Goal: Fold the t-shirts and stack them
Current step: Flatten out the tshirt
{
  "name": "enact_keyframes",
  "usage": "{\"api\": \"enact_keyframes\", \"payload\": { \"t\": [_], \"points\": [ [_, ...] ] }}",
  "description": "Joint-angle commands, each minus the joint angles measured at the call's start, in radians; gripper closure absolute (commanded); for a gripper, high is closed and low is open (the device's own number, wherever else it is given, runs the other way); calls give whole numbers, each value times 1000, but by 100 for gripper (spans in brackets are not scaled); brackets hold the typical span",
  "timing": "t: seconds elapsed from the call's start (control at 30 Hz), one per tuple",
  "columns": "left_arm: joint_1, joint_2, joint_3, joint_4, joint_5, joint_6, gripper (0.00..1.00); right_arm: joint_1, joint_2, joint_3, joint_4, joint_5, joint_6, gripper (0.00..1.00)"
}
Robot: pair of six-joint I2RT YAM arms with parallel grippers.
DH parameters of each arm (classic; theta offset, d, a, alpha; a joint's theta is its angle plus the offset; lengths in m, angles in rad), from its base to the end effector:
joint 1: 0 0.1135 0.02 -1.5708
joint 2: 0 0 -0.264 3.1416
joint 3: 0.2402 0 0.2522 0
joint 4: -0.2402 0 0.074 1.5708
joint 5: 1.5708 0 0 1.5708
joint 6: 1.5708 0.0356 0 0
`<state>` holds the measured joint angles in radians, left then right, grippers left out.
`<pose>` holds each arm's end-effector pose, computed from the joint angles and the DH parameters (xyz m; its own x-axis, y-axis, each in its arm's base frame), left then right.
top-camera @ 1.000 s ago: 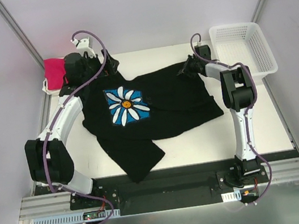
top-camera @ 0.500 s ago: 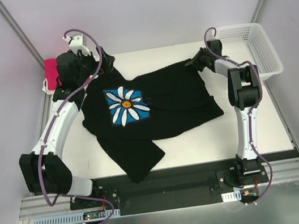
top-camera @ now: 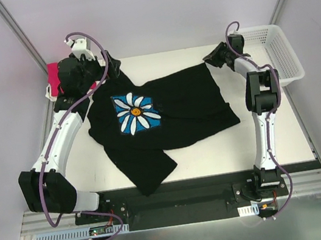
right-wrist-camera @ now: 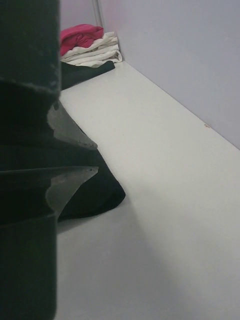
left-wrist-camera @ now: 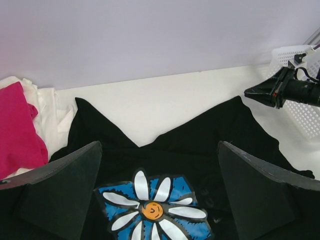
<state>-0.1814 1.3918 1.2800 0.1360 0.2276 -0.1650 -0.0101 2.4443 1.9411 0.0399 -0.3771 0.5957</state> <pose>0.3249 -0.0678 0.4082 -0.0418 -0.1550 -0.9870 0.3961 0.9043 -0.1588 0.5618 0.0074 0.1696 -0.5494 0.5272 -0.6482 -0.0141 0.7698 0.6382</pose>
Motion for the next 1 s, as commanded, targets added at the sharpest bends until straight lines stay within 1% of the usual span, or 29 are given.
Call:
{"api": "enact_keyframes", "payload": {
  "t": [0.0,0.03,0.17,0.23,0.27,0.3,0.4,0.43,0.5,0.53,0.6,0.63,0.73,0.77,0.97],
  "points": [
    [3,-7,2,50,58,-25,1,1,-71,-33,12,-36,15,77],
    [3,-2,2,51,65,-28,1,2,-96,-42,15,-37,15,74],
    [3,6,-8,73,82,-53,1,9,-158,-94,54,-63,36,72],
    [3,4,-13,74,95,-53,1,9,-191,-152,74,-83,44,71],
    [3,3,-16,74,95,-53,1,37,-208,-177,92,-82,44,71],
    [3,0,-24,77,93,-53,1,51,-244,-236,106,-80,41,71],
    [3,-10,-37,85,84,-51,1,119,-277,-294,133,-88,45,71],
    [3,-13,-44,97,84,-51,1,162,-272,-312,146,-100,47,71],
    [3,-14,-59,109,95,-65,1,209,-240,-306,150,-108,55,72],
    [3,-11,-61,116,99,-71,1,252,-219,-273,146,-127,61,73],
    [3,-7,-59,114,113,-79,1,289,-186,-242,133,-132,73,75],
    [3,-4,-59,114,116,-79,1,320,-145,-222,130,-135,79,78],
    [3,-4,-59,116,113,-80,1,358,-67,-131,98,-140,85,81],
    [3,-2,-61,114,113,-80,1,361,-47,-89,75,-140,91,81],
    [3,10,-53,108,107,-76,1,358,48,-28,90,-152,148,83]
  ]
}}
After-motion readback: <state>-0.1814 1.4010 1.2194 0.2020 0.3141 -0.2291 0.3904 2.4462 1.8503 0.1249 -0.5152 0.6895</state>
